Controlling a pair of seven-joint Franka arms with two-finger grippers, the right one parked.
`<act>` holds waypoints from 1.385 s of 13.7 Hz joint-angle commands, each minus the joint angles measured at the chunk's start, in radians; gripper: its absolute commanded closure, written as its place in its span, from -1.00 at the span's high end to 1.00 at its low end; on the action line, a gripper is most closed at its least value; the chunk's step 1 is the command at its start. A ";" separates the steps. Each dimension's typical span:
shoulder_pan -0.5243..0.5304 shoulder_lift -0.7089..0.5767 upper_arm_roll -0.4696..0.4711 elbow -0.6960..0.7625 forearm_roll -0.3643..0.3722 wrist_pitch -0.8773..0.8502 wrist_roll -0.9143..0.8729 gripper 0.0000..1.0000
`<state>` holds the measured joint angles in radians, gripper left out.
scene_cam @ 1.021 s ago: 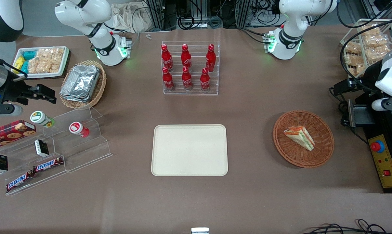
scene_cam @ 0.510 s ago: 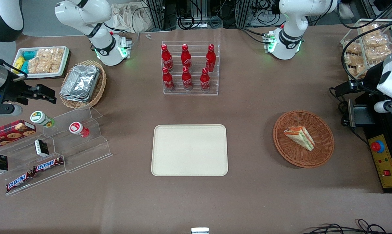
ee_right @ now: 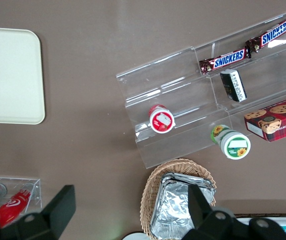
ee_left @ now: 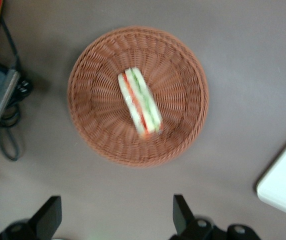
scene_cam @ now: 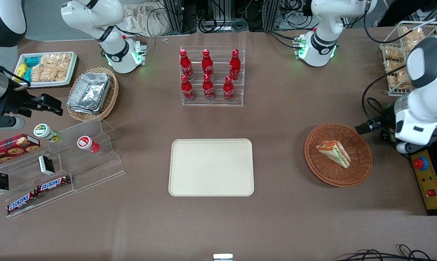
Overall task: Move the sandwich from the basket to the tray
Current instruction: 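Lower the left gripper over the wrapped sandwich and close on it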
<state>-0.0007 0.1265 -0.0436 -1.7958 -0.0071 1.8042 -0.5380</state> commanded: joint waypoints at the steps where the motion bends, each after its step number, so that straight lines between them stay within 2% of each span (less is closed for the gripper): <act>1: -0.005 -0.002 0.002 -0.152 0.009 0.179 -0.085 1.00; 4: -0.004 0.042 0.002 -0.264 0.009 0.374 -0.161 1.00; 7: -0.004 0.106 0.004 -0.304 0.010 0.496 -0.264 1.00; 12: -0.005 0.192 0.004 -0.318 0.015 0.610 -0.352 0.97; 14: -0.005 0.219 0.004 -0.315 0.016 0.627 -0.362 0.24; 15: -0.005 0.226 0.004 -0.313 0.016 0.629 -0.362 -0.03; 19: -0.005 0.225 0.004 -0.310 0.019 0.646 -0.358 -0.83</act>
<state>-0.0006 0.3616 -0.0431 -2.1070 -0.0068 2.4396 -0.8753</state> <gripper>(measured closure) 0.564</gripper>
